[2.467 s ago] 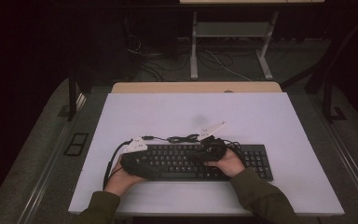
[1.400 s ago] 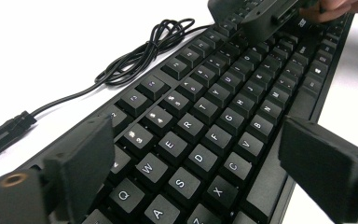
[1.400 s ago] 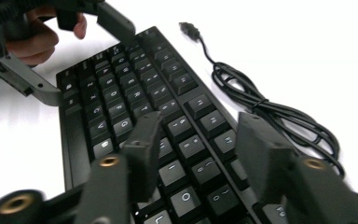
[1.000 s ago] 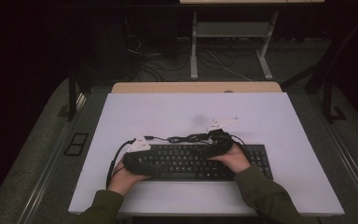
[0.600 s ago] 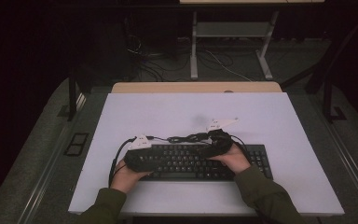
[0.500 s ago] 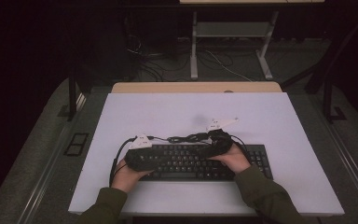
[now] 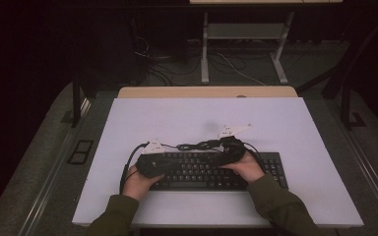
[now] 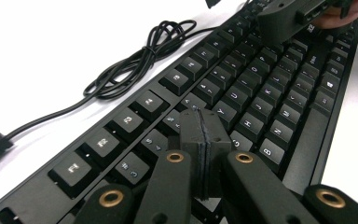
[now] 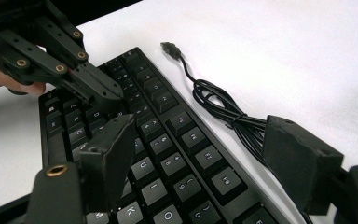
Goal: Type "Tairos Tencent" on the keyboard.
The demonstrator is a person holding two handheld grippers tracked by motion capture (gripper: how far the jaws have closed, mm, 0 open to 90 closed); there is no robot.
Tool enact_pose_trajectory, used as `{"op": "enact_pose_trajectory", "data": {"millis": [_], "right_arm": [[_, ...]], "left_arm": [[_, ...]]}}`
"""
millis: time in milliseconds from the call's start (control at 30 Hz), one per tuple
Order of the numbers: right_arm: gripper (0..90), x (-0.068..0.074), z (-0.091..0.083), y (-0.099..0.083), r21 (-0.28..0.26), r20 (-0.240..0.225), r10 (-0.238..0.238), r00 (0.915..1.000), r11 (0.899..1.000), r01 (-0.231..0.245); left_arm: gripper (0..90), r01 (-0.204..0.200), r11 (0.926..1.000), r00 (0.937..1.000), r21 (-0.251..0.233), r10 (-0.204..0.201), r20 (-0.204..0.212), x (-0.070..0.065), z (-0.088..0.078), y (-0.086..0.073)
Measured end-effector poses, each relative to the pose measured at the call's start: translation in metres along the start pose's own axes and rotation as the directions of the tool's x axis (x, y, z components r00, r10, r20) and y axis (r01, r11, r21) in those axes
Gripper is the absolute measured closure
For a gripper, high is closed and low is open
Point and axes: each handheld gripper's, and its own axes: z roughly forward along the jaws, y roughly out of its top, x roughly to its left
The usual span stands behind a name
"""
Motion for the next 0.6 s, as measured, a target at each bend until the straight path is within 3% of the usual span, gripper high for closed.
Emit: {"op": "enact_pose_trajectory", "data": {"millis": [600], "right_arm": [[25.3, 0.0000, 0.0000, -0.0001, -0.005, -0.002, 0.003, 1.0000, 1.000, -0.003]], "left_arm": [[89.2, -0.009, 0.9998, 0.9999, 0.018, 0.010, -0.006, 0.0000, 0.0052, -0.0004]]}}
